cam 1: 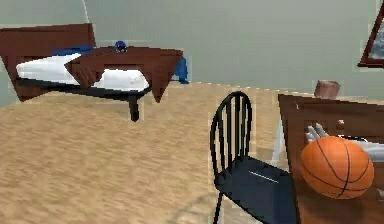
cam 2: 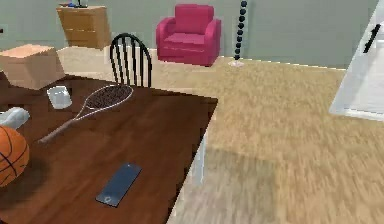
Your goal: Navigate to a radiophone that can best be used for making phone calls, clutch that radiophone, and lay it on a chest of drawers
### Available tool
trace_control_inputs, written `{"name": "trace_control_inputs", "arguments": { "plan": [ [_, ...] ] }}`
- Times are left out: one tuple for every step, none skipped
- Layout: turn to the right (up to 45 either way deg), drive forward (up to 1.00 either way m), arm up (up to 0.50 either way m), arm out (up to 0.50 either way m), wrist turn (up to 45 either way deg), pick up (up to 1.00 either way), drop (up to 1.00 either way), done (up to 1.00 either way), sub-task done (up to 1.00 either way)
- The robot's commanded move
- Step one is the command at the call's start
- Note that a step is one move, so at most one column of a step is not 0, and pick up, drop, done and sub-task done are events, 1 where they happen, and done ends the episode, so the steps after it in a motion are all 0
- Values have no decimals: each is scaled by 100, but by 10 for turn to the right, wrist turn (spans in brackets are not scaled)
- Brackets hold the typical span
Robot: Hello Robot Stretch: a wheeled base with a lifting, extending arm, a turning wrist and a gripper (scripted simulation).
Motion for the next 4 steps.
{"name": "trace_control_inputs", "arguments": {
  "plan": [
    [0,60,0,0,0,0,0,0,0],
    [270,0,0,0,0,0,0,0,0],
    [0,0,50,0,0,0,0,0,0],
    [0,0,36,0,0,0,0,0,0]
  ]
}}
